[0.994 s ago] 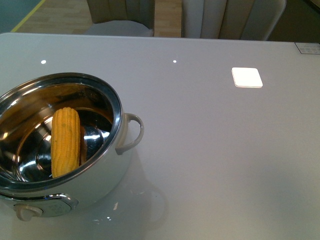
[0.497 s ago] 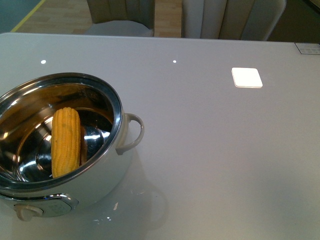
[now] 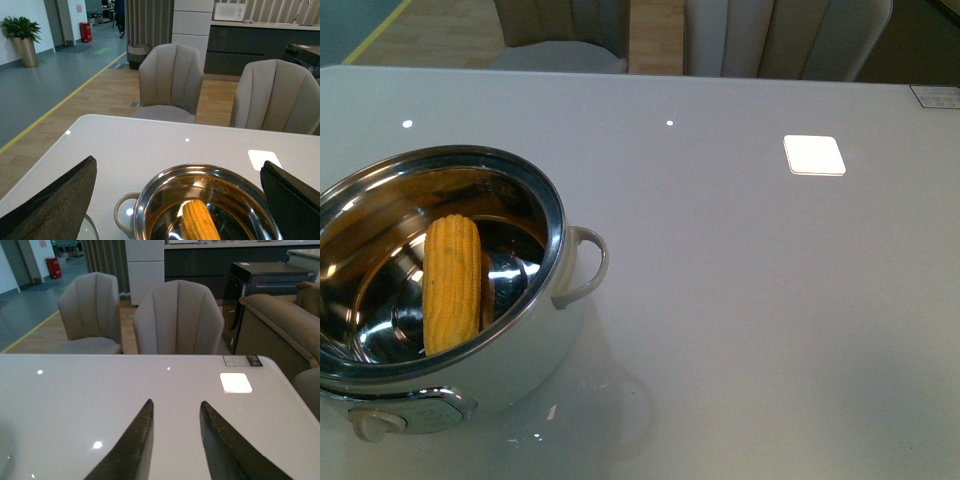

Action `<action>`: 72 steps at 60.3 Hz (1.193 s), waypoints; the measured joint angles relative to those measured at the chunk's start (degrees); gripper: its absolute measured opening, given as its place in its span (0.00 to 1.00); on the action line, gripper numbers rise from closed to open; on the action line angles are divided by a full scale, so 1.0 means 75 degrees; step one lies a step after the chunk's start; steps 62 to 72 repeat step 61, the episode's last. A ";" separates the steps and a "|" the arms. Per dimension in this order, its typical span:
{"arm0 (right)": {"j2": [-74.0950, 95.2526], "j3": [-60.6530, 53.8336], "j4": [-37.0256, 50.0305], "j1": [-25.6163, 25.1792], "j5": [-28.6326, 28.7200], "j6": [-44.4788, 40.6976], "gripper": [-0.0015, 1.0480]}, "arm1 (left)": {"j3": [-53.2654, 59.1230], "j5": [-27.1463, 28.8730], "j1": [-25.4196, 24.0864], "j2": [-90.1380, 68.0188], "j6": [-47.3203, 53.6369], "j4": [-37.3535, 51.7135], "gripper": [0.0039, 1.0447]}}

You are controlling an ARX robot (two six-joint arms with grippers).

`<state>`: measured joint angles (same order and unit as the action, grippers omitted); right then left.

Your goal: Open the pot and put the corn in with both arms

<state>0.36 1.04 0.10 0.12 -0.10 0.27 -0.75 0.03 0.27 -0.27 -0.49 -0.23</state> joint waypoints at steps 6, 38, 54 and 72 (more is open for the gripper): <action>0.0000 0.0000 0.0000 0.0000 0.0000 0.0000 0.56 | 0.0000 0.0000 0.0000 0.0000 0.0000 0.0000 0.94; 0.0000 0.0000 0.0000 0.0000 0.0000 0.0000 0.92 | 0.0000 0.0000 -0.0003 0.0000 0.0000 0.0000 0.94; 0.0000 0.0000 0.0000 0.0000 0.0000 0.0000 0.92 | 0.0000 0.0003 -0.0003 0.0000 0.0000 0.0000 0.94; 0.0000 0.0000 0.0000 0.0000 0.0000 0.0000 0.92 | 0.0000 0.0000 -0.0003 0.0000 0.0000 0.0000 0.94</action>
